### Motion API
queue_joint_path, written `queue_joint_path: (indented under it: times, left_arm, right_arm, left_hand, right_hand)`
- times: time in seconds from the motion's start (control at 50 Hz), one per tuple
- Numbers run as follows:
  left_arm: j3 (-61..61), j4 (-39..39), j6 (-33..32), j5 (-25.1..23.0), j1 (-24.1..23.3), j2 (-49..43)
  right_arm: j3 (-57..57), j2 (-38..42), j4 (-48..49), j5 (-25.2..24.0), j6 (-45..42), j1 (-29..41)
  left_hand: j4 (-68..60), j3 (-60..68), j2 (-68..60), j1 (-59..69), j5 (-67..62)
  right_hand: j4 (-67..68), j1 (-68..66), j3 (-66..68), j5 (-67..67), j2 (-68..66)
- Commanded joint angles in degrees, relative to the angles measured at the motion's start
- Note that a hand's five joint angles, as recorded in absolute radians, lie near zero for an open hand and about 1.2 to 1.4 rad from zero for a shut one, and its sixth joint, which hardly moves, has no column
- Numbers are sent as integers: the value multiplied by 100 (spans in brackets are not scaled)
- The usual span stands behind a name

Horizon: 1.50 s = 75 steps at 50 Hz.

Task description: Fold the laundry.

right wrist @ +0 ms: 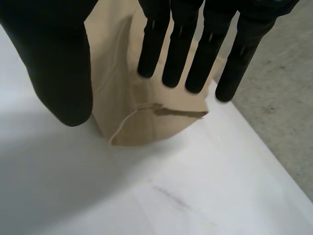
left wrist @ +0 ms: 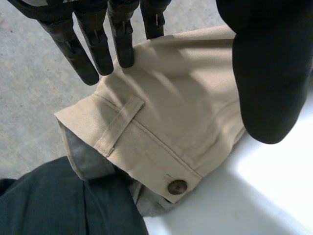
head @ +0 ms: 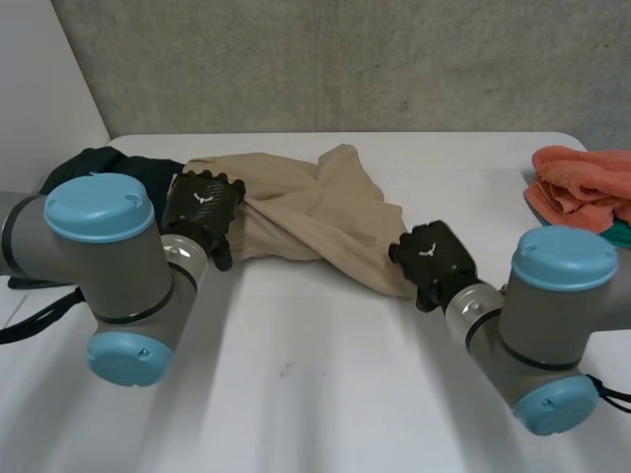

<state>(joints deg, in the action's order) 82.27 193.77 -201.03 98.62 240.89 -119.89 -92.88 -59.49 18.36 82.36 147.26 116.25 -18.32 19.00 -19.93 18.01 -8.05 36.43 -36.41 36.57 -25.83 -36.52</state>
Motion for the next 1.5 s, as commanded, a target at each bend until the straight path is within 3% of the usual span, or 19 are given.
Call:
queue_joint_path:
  times: [0.02, 0.1, 0.24, 0.4, 0.54, 0.62, 0.72, 0.84, 0.9, 0.96, 0.98, 1.04, 1.14, 1.18, 1.28, 1.44, 1.5]
  left_arm:
    - [-404, 178, -270, 26, 116, -517]
    - [-711, 169, -481, 123, 186, -816]
    - [-1300, 196, -692, 430, 441, -1177]
    - [-2055, 310, -674, 396, 652, -1125]
    - [-3277, 1012, -490, -44, 670, -624]
    - [-3989, 1233, -34, -307, 468, -544]
    - [-4394, 1189, 722, -1001, 56, -702]
    - [-3912, 750, 1619, -2573, -446, -1211]
    - [-3544, 531, 1839, -3389, -630, -1501]
    - [-3305, 328, 1804, -3857, -753, -1642]
    - [-3174, 188, 1735, -4050, -797, -1686]
    - [-3006, -32, 1576, -4175, -824, -1643]
    - [-2664, -401, 1155, -3974, -754, -1170]
    - [-2567, -489, 1084, -3807, -701, -958]
    - [-2119, -779, 1057, -3008, -622, -273]
    - [-408, -1876, 1039, -716, -771, 940]
    - [139, -2080, 1048, -230, -955, 1108]
  right_arm:
    - [-99, -765, -386, -19, 592, -225]
    - [-90, -933, -605, -36, 892, -331]
    - [-98, -916, -834, -150, 831, -542]
    - [-46, -924, -896, -177, 611, -700]
    - [103, -986, -931, -168, 611, -753]
    - [130, -1047, -1010, -168, 619, -788]
    - [130, -1118, -1063, -151, 707, -884]
    - [86, -1179, -1080, -168, 848, -1130]
    - [77, -1153, -1080, -177, 848, -1288]
    - [86, -1144, -1080, -186, 848, -1403]
    - [103, -1144, -1080, -212, 848, -1473]
    - [121, -1144, -1080, -273, 831, -1544]
    - [191, -1056, -1133, -633, 664, -1579]
    - [209, -1039, -1168, -739, 559, -1561]
    - [297, -1030, -1326, -1090, 233, -1482]
    - [350, -925, -1458, -2329, -820, -1298]
    - [402, -775, -1432, -2882, -1541, -1271]
  left_hand:
    - [-969, 902, -808, 1000, -996]
    - [-2399, 2332, -2238, 2430, -2426]
    - [-6165, 6097, -6004, 6196, -6192]
    - [-6168, 6100, -6007, 6199, -6195]
    - [-6168, 6100, -6007, 6199, -6195]
    - [-6168, 6100, -6007, 6199, -6195]
    - [-6168, 6100, -6007, 6199, -6195]
    - [-6168, 6100, -6007, 6199, -6195]
    - [-6168, 6100, -6007, 6199, -6195]
    - [-6168, 6100, -6007, 6199, -6195]
    - [-4954, 4886, -4793, 4985, -4981]
    - [-3516, 3448, -3355, 3547, -3543]
    - [80, -147, 241, -49, 53]
    - [457, -524, 617, -426, 430]
    - [542, -610, 703, -511, 515]
    - [-296, 229, -135, 327, -323]
    - [-416, 349, -256, 447, -443]
  right_hand:
    - [-942, 940, -957, 882, 952]
    - [-1095, 1093, -1109, 1035, 1104]
    - [-1079, 1076, -1093, 1018, 1088]
    - [-1062, 1059, -1076, 1001, 1071]
    - [-1062, 1059, -1076, 1001, 1071]
    - [-1062, 1059, -1076, 1001, 1071]
    - [-1062, 1059, -1076, 1001, 1071]
    - [-1061, 1059, -1076, 1001, 1071]
    - [-1062, 1059, -1076, 1001, 1071]
    - [-1062, 1059, -1076, 1001, 1071]
    - [-1062, 1059, -1076, 1001, 1071]
    - [-1095, 1093, -1109, 1035, 1104]
    - [-1464, 1462, -1478, 1404, 1473]
    - [-1633, 1630, -1647, 1572, 1642]
    - [-1785, 1783, -1799, 1725, 1794]
    - [-1365, 1363, -1379, 1305, 1374]
    - [-1063, 1060, -1077, 1002, 1072]
